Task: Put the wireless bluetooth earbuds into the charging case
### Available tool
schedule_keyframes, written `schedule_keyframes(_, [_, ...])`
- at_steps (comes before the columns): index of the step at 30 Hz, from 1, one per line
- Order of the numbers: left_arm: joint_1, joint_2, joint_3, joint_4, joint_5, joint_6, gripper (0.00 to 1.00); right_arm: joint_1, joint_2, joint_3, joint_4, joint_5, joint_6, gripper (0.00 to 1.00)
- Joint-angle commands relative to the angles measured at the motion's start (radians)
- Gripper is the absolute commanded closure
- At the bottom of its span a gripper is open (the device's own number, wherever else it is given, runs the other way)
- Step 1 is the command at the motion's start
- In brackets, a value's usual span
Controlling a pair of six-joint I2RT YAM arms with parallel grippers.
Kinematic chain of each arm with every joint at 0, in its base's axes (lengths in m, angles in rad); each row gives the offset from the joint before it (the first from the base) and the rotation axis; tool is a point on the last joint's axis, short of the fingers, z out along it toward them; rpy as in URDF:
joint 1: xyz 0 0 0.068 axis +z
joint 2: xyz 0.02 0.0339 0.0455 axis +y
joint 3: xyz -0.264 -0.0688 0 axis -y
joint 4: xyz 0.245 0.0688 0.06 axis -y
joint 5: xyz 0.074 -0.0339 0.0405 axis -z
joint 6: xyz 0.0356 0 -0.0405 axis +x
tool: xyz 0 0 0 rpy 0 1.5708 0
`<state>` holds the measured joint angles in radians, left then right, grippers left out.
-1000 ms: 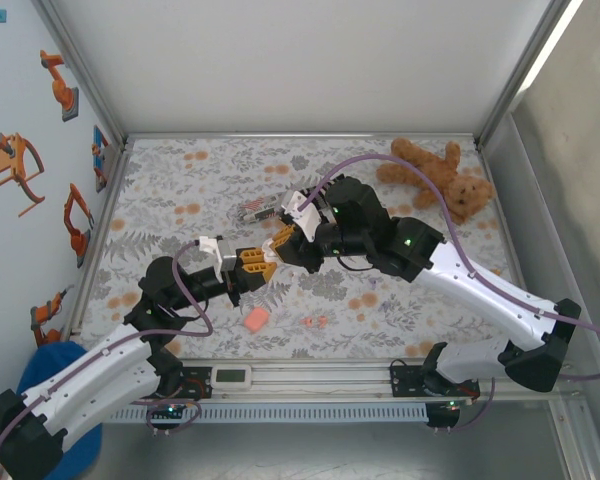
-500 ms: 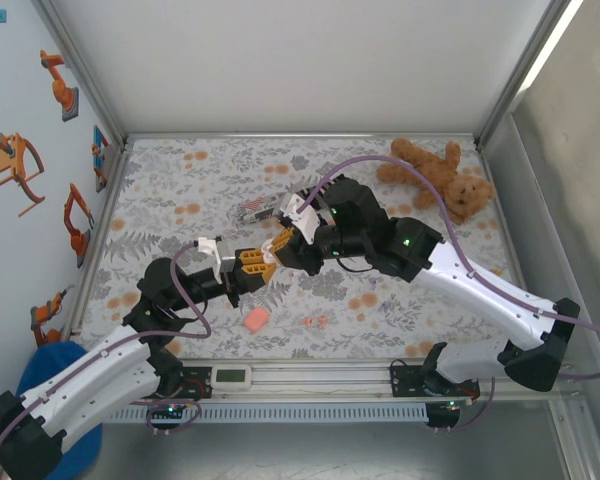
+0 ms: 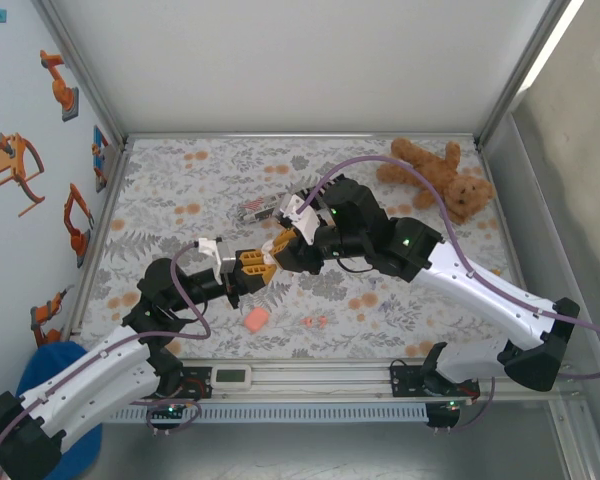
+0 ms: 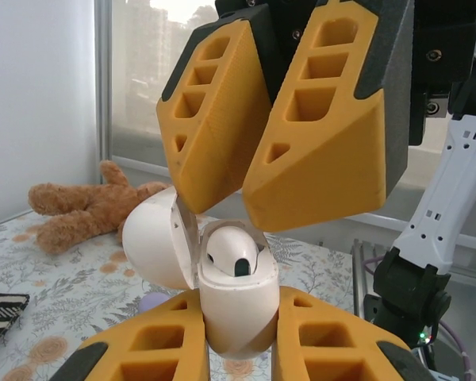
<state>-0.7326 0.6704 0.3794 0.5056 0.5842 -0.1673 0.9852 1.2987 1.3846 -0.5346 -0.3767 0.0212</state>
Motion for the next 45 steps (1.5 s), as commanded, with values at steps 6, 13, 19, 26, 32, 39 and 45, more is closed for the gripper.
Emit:
schedule_keyframes(6, [-0.005,-0.024,0.027,-0.007,0.010,0.013,0.89,0.007,-0.032,0.042,0.011,0.073,0.027,0.60])
schedule_keyframes(13, [-0.007,-0.047,0.017,-0.017,-0.013,0.016,0.89,0.007,-0.071,0.030,0.041,0.174,0.076,0.44])
schedule_keyframes(19, [-0.007,-0.074,0.009,-0.031,-0.024,0.018,0.89,0.000,-0.095,-0.004,0.078,0.271,0.111,0.26])
schedule_keyframes(26, [-0.007,-0.122,0.004,-0.066,-0.033,0.029,0.89,-0.089,-0.131,-0.116,0.134,0.293,0.223,0.13])
schedule_keyframes(32, [-0.008,-0.161,0.005,-0.098,-0.041,0.041,0.89,-0.200,-0.138,-0.242,0.178,0.259,0.335,0.05])
schedule_keyframes(39, [-0.008,-0.181,0.010,-0.097,-0.043,0.041,0.89,-0.217,-0.012,-0.322,0.180,0.280,0.382,0.04])
schedule_keyframes(45, [-0.008,-0.183,0.016,-0.098,-0.043,0.041,0.89,-0.199,0.171,-0.332,0.216,0.217,0.416,0.19])
